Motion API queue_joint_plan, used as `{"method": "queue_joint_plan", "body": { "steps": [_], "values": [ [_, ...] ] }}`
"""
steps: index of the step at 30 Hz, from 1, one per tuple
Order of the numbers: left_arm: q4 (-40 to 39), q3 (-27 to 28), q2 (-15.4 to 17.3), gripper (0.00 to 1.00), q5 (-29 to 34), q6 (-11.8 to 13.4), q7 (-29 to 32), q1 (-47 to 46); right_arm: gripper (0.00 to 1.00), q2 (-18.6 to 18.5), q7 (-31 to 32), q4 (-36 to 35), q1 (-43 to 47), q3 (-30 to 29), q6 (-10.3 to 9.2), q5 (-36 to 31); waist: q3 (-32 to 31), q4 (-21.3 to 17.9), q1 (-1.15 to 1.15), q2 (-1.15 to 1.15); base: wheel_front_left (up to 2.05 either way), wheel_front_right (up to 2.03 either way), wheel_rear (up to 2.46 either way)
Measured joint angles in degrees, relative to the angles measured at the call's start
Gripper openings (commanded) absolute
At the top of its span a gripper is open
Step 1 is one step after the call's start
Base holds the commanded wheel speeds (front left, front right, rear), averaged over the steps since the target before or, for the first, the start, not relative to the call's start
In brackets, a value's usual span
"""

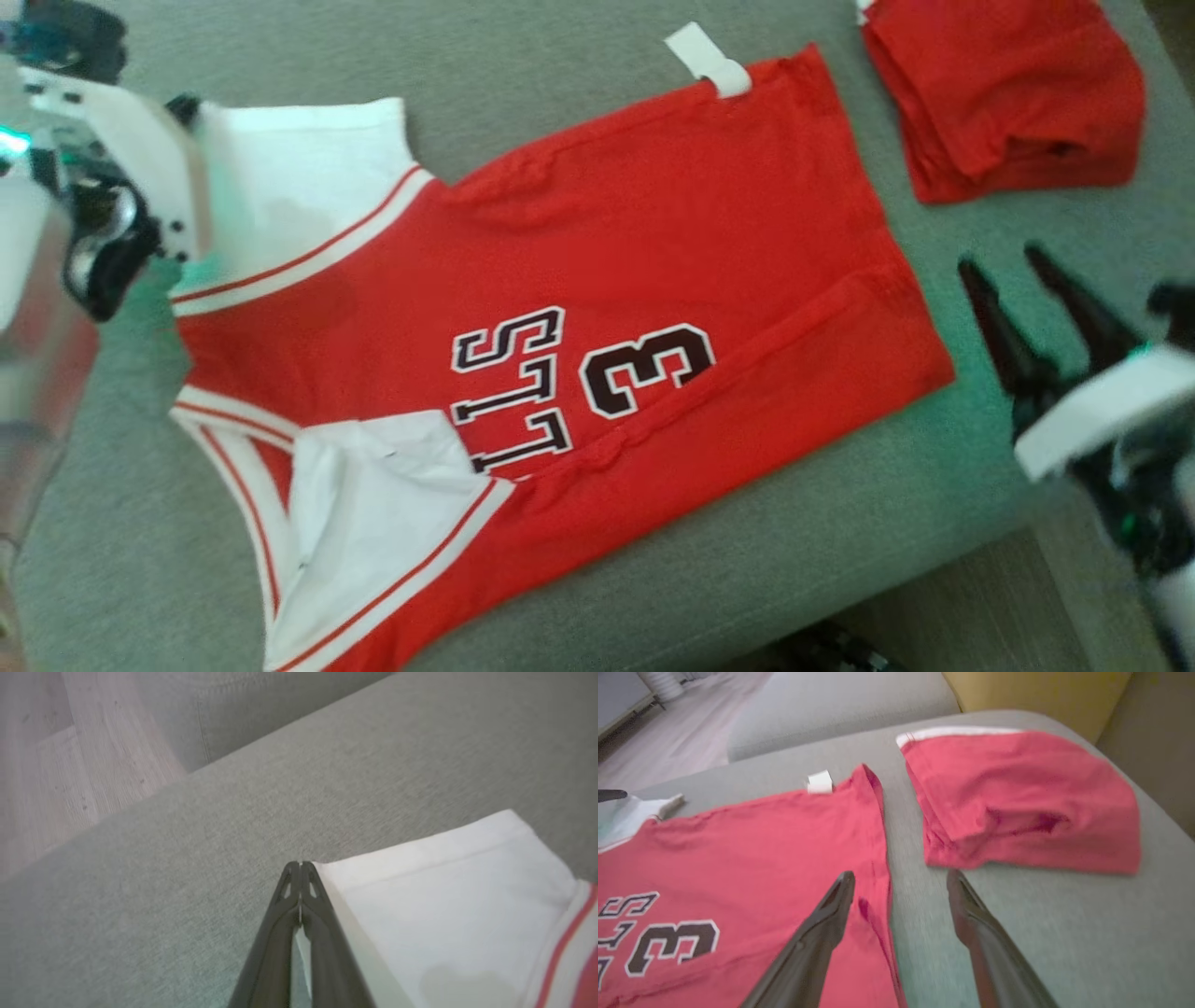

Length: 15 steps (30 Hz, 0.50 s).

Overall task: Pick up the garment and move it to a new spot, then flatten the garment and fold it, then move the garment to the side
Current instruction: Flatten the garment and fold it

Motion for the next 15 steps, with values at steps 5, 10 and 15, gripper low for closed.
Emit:
{"method": "queue_joint_plan", "body": {
  "steps": [5,10,15],
  "values": [
    [-2.4,-1.7,-1.6,0.00,1.2,-0.6,-4.2,-2.0,1.00,-0.8,3.7,2.4,-8.8,1.8,0.00,1.6,-0.9,2.9,0.00,0.00,0.00,0.00,0.00],
    [-5.5,-3.1,-3.2,0.00,1.5,-1.0,-6.6,-3.4,1.00,-0.3,5.7,13.0,-17.5,3.8,0.00,1.6,-1.2,6.6,0.00,0.00,0.00,0.00,0.00],
    [-8.8,-4.3,-4.4,0.00,0.2,-1.2,-7.3,-3.5,1.00,1.0,5.2,23.9,-25.6,5.7,0.00,1.1,-0.8,10.3,0.00,0.00,0.00,0.00,0.00]
  ]
}}
